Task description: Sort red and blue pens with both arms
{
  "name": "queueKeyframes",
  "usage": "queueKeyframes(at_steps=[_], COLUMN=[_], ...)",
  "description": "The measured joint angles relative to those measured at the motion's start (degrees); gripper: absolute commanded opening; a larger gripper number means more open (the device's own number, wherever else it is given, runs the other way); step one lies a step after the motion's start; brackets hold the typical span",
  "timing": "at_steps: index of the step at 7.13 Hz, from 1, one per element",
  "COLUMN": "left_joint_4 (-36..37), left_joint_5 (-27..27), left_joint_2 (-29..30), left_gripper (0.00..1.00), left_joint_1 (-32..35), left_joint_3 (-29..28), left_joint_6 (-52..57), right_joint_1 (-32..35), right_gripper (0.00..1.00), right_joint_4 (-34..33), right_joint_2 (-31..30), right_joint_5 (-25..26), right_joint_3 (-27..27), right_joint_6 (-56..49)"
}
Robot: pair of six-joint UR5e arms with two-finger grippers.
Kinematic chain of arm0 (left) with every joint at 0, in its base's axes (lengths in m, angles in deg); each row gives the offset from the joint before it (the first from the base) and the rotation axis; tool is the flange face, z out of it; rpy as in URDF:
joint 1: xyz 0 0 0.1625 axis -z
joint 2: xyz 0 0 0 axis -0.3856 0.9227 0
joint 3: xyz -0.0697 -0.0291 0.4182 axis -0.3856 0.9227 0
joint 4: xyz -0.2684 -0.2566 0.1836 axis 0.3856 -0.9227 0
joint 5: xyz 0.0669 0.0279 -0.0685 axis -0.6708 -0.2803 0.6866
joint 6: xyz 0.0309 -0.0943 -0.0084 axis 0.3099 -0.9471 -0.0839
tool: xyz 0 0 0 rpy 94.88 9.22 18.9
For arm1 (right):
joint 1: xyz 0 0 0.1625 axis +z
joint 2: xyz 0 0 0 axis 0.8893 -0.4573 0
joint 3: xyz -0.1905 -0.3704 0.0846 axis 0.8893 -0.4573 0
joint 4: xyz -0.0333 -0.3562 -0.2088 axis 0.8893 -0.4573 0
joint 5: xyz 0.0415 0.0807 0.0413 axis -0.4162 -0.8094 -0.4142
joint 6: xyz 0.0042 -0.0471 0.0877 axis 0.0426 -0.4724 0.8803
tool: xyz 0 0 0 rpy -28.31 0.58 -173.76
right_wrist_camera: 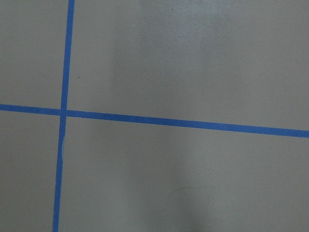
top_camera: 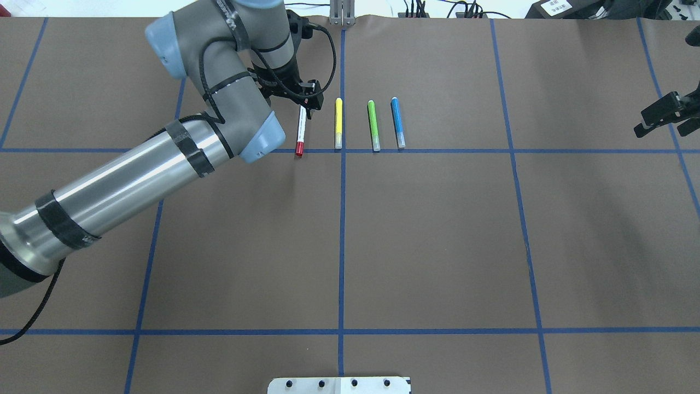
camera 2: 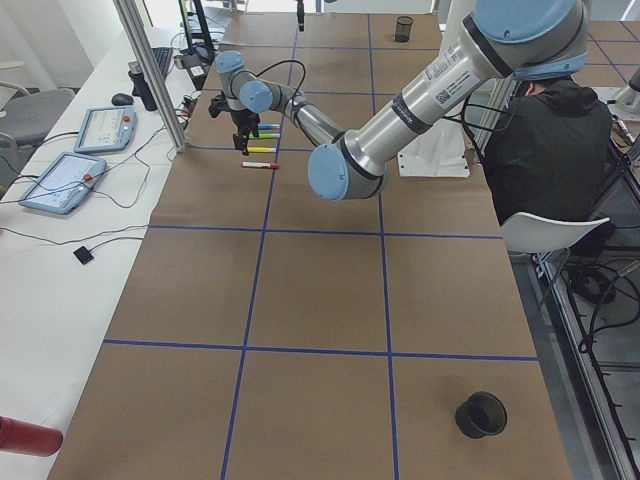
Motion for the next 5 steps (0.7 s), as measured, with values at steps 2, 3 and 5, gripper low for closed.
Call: queueKeyframes(at_steps=[2, 3, 5], left_joint_4=[-4.66, -6.07, -7.14], left_joint_5=[-1.59, -1.85, -2.14], left_joint_2=[-0.95, -1.13, -1.19], left_gripper=[0.76, 0.68, 0.64], left_joint_1=[-2.07, -2.53, -2.98], left_joint_3=[-2.34, -3.35, -4.23], left_joint_6=[-2.19, -3.27, -4.88], right_joint_1=[-0.17, -0.32, -1.3], right_gripper=[1.0, 1.0, 1.0], right_joint_4=[-0.13, -0.44, -0.7], right_joint_2=[0.57, 1.65, 4.31], right_joint_5=[-0.1, -0.16, -0.12], right_joint_3=[0.03, 0.05, -0.01], right_joint_6=[0.12, 0.73, 5.16])
